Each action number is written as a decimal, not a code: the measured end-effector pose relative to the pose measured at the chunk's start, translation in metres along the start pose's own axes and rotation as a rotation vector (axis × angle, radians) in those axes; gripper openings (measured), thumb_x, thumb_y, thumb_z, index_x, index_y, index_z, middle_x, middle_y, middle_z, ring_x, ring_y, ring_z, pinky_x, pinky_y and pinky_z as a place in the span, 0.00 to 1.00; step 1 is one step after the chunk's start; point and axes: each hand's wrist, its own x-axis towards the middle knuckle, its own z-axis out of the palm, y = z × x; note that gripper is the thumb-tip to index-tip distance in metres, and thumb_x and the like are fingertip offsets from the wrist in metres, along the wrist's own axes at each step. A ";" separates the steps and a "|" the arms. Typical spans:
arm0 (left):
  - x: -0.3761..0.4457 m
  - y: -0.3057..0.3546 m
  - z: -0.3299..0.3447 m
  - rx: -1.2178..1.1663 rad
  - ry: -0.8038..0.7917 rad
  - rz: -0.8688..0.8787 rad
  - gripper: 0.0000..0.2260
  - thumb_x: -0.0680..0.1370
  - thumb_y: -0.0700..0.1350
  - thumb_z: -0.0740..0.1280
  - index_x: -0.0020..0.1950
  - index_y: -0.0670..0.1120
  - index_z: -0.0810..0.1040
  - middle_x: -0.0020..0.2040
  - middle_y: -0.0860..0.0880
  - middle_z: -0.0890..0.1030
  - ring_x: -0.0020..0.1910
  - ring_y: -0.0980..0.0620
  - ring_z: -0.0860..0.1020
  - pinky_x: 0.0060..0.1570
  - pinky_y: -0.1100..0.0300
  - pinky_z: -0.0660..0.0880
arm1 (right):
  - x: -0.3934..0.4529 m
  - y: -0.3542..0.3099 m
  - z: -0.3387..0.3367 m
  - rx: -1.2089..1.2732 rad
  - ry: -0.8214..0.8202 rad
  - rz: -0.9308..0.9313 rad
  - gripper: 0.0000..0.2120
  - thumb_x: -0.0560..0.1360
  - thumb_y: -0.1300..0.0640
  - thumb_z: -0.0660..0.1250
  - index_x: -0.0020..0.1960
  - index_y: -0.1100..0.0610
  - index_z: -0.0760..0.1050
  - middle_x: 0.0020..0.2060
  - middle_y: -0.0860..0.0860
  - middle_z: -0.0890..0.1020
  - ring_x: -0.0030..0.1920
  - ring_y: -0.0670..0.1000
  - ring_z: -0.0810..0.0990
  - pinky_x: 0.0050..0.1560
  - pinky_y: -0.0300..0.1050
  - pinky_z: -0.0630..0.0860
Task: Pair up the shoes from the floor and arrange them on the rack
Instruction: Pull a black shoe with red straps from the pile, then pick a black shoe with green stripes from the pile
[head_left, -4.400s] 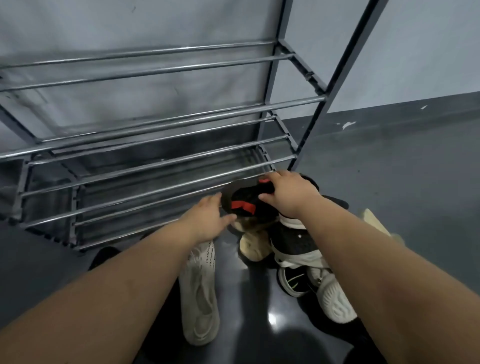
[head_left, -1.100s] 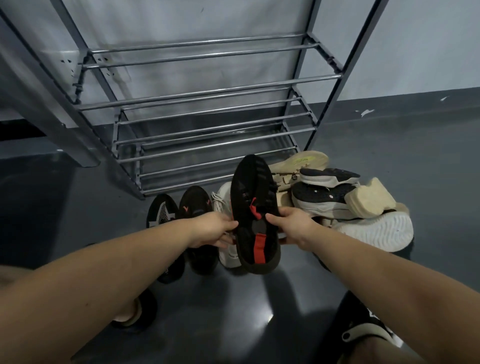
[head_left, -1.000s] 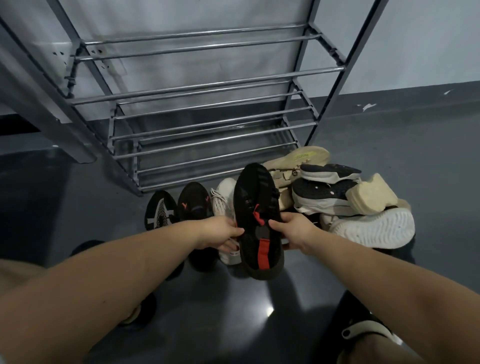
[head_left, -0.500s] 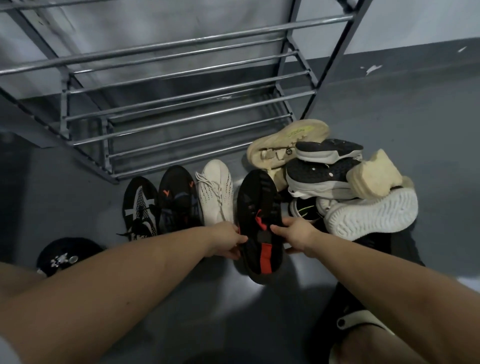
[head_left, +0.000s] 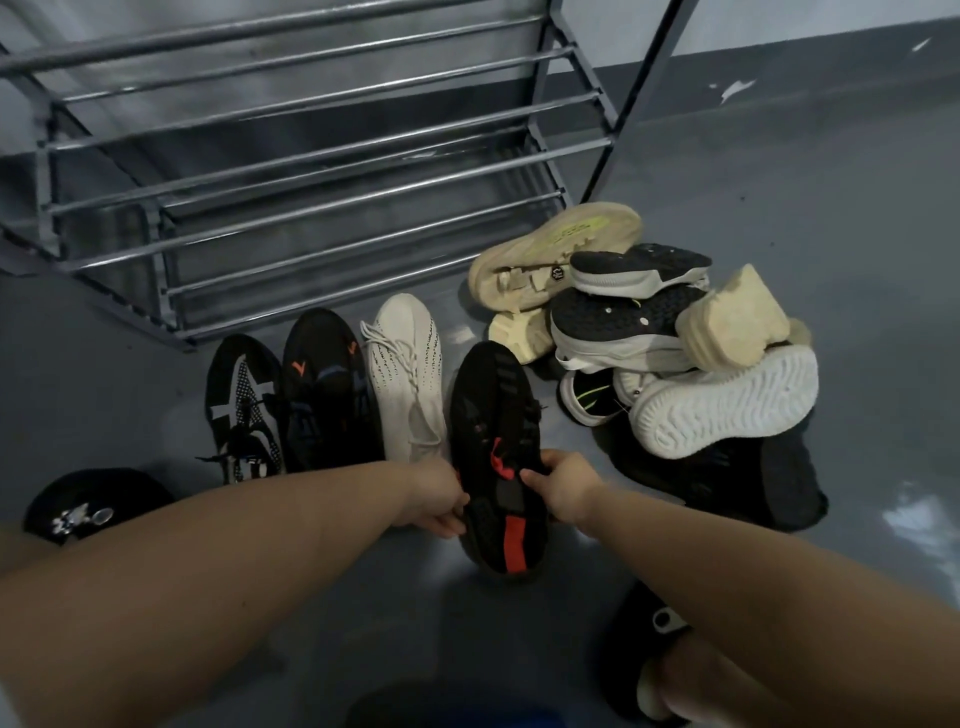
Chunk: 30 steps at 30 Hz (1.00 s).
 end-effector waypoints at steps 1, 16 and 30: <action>-0.001 -0.001 0.000 0.003 0.005 -0.007 0.08 0.82 0.38 0.54 0.47 0.41 0.71 0.40 0.46 0.74 0.35 0.53 0.76 0.35 0.62 0.75 | -0.001 0.001 0.001 -0.013 0.000 -0.001 0.15 0.80 0.59 0.60 0.66 0.61 0.73 0.58 0.59 0.80 0.59 0.58 0.78 0.58 0.47 0.74; -0.055 0.045 -0.043 0.883 0.580 0.477 0.25 0.80 0.51 0.57 0.75 0.45 0.57 0.74 0.45 0.61 0.72 0.44 0.63 0.70 0.50 0.62 | -0.010 -0.055 -0.043 -1.042 0.387 -0.477 0.29 0.76 0.44 0.62 0.72 0.56 0.60 0.69 0.56 0.67 0.70 0.58 0.64 0.70 0.53 0.61; -0.055 0.122 -0.046 0.806 0.619 0.619 0.29 0.80 0.56 0.57 0.77 0.49 0.51 0.78 0.44 0.51 0.75 0.43 0.56 0.73 0.52 0.57 | -0.012 -0.074 -0.140 -0.930 0.647 -0.333 0.29 0.78 0.43 0.59 0.74 0.54 0.59 0.72 0.55 0.64 0.73 0.57 0.61 0.72 0.53 0.58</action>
